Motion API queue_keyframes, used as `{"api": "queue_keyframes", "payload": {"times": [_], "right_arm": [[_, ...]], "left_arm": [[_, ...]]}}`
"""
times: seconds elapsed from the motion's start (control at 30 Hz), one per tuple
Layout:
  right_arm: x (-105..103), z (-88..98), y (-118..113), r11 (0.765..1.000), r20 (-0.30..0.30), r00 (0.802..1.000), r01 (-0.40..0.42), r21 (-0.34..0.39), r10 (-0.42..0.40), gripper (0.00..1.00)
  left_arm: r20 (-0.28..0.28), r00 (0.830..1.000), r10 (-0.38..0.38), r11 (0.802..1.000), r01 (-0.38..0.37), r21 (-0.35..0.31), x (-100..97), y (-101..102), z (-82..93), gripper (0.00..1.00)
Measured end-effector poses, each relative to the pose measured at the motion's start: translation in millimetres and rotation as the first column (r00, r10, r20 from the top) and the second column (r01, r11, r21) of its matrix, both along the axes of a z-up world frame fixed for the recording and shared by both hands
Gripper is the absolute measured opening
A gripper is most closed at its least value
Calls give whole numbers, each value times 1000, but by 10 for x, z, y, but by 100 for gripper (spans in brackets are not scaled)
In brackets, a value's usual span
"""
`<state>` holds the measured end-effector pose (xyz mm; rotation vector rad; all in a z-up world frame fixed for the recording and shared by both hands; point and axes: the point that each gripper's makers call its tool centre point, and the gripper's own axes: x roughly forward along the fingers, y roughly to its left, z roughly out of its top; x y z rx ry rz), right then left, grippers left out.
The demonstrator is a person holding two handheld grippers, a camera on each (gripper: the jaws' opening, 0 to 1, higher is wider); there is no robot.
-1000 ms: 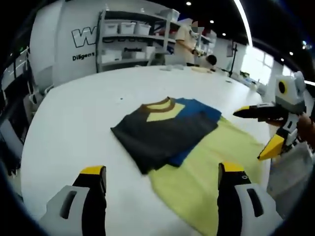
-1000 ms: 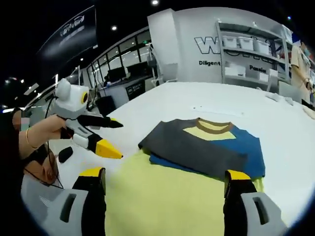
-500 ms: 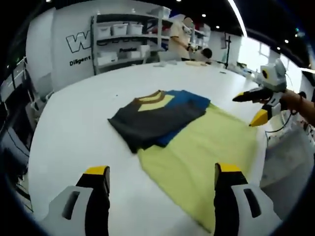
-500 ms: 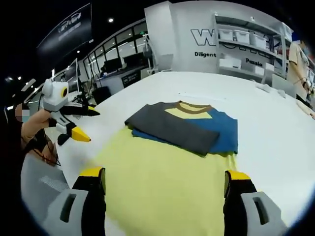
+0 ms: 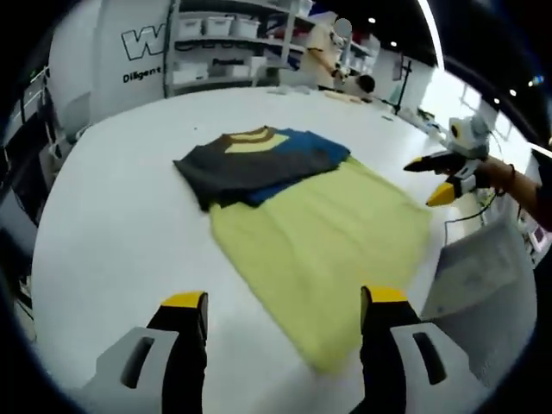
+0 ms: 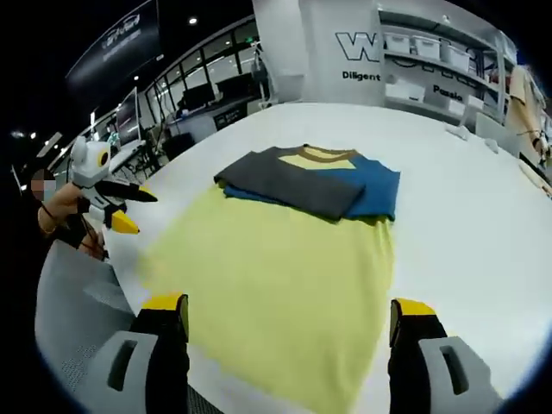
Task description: Fold the garment on the visible template until the final outline fits inside the template.
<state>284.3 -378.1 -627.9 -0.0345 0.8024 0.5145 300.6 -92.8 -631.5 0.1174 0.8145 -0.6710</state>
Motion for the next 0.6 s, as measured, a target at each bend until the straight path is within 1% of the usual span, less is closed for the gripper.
{"api": "queue_keyframes", "payload": {"times": [0.07, 0.13, 0.23, 0.27, 0.37, 0.43, 0.53, 0.6], "right_arm": [[-41, -39, -51, 1000, -7, 1000, 5, -8, -5, 90], [-82, -85, -138, 1000, -4, 1000, 12, -26, -13, 83], [-141, -160, -215, 999, -29, 999, 32, -28, -33, 81], [-172, -185, -230, 999, -42, 999, 33, -35, -35, 80], [-247, -266, -295, 997, -55, 998, 29, -70, -33, 76], [-310, -318, -338, 996, -69, 997, 41, -73, -46, 72], [-379, -372, -386, 995, -99, 992, 70, -68, -77, 67], [-399, -397, -428, 993, -100, 991, 83, -85, -92, 63]], "left_arm": [[-17, 1000, 16, 1000, -15, 12, -46, 23, -38, 65], [-29, 999, 29, 1000, -29, 1, -101, 13, -58, 63], [-45, 998, 33, 999, -33, -1, -175, -4, -83, 60], [-51, 998, 39, 999, -39, 8, -196, 5, -96, 59], [-67, 997, 43, 998, -39, 53, -272, 54, -172, 53], [-76, 996, 51, 997, -47, 60, -311, 73, -212, 49], [-90, 994, 67, 997, -64, 36, -336, 61, -210, 48], [-104, 991, 79, 997, -77, 24, -357, 51, -205, 46]]}}
